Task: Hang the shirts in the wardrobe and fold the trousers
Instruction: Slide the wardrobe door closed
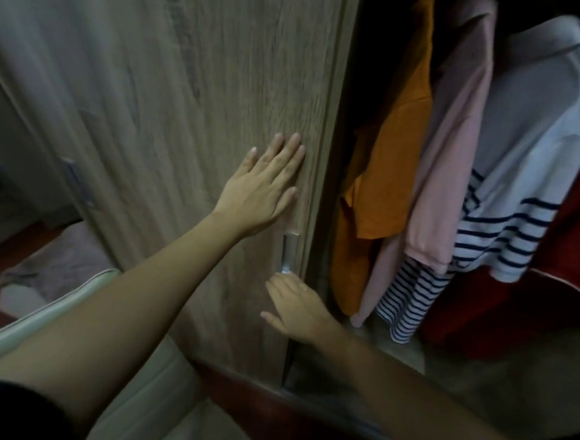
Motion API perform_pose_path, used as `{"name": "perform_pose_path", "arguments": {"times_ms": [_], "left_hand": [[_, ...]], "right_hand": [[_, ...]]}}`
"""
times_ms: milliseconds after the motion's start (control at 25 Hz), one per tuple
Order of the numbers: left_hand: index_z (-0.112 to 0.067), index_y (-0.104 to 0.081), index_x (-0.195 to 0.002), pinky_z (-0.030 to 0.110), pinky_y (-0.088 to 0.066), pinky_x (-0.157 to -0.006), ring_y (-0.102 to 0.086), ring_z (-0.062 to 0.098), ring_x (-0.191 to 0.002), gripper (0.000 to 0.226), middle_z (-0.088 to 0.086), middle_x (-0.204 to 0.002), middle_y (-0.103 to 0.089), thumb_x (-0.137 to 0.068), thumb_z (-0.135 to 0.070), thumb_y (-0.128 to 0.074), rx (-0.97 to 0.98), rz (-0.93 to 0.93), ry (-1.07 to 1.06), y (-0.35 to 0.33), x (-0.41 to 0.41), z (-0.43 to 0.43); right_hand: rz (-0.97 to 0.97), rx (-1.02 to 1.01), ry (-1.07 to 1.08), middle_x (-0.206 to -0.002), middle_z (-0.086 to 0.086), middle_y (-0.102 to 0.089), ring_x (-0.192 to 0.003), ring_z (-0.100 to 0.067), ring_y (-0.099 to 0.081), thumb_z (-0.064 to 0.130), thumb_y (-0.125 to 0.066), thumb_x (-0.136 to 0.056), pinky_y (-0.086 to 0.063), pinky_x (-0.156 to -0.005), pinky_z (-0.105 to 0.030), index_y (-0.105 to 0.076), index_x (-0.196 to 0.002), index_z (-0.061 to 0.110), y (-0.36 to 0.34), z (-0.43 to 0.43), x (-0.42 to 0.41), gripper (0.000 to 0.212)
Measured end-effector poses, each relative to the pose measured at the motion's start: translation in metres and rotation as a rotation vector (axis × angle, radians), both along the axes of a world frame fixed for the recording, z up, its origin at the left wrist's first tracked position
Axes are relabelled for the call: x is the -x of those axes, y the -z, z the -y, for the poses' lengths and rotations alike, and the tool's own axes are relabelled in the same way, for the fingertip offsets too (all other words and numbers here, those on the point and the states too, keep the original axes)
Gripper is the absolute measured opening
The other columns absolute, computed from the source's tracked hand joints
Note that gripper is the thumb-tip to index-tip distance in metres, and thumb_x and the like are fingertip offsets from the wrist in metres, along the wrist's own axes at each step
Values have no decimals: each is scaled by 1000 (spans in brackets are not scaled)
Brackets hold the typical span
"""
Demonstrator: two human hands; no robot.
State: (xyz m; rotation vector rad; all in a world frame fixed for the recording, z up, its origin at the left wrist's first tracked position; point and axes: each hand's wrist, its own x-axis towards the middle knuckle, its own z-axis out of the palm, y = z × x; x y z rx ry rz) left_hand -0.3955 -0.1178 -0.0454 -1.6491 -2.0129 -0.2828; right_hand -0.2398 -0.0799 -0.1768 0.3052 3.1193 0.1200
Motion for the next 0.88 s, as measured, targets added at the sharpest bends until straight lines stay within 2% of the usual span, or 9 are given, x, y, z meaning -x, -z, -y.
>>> {"name": "perform_pose_path", "arguments": {"times_ms": [80, 200, 320, 440, 560, 720, 880], "left_hand": [[-17, 7, -144, 38, 3, -115, 14, 16, -140, 57, 0, -151, 14, -99, -40, -21, -48, -9, 16, 7, 1, -6], [-15, 5, -144, 41, -1, -116, 10, 18, -141, 61, 2, -151, 12, -98, -42, -23, -99, -16, 27, 12, -1, -11], [-12, 3, -146, 41, -2, -116, 9, 20, -141, 64, 3, -152, 10, -97, -41, -27, -91, -26, 24, 13, -2, -10], [-11, 0, -147, 42, -5, -116, 6, 20, -142, 65, 7, -156, 1, -96, -37, -32, -85, -59, 26, 11, -9, -9], [-11, 0, -147, 43, -6, -115, 5, 21, -142, 67, 9, -157, -5, -95, -33, -37, -57, -104, 50, 7, -20, -12], [-7, -7, -149, 45, -6, -113, 4, 24, -141, 73, 6, -154, 2, -90, -25, -46, -49, -176, 131, 5, -46, -24], [-10, -17, -148, 41, -3, -116, -7, 23, -142, 64, 10, -156, -19, -88, -27, -32, -118, -291, 226, 7, -80, -49]], "right_hand": [[82, -179, 24, -139, -17, -48, -134, -29, -38, 51, -37, -95, -16, -117, -38, -43, -135, 0, 1, -10, 15, 65], [283, -381, 74, -150, -17, -32, -142, -31, -20, 63, -22, -92, -1, -119, -42, -31, -141, -2, 4, -15, 29, 82], [444, -594, 94, -157, -12, -15, -146, -28, -6, 59, -21, -95, 7, -117, -43, -23, -145, 4, 9, -7, 34, 75], [428, -591, 73, -157, -11, -15, -145, -28, -8, 40, -36, -98, 4, -117, -45, -26, -145, 9, 2, -8, 32, 58], [361, -492, 90, -153, -15, -21, -143, -30, -14, 21, -43, -95, -2, -118, -43, -27, -144, 5, -8, -10, 20, 54], [309, -375, 116, -151, -16, -24, -140, -31, -21, 20, -36, -98, -11, -119, -39, -21, -145, 2, -16, -25, -10, 53], [281, -411, 98, -147, -17, -28, -135, -31, -27, 18, -27, -99, -18, -115, -37, -18, -143, -3, -18, -41, -56, 50]]}}
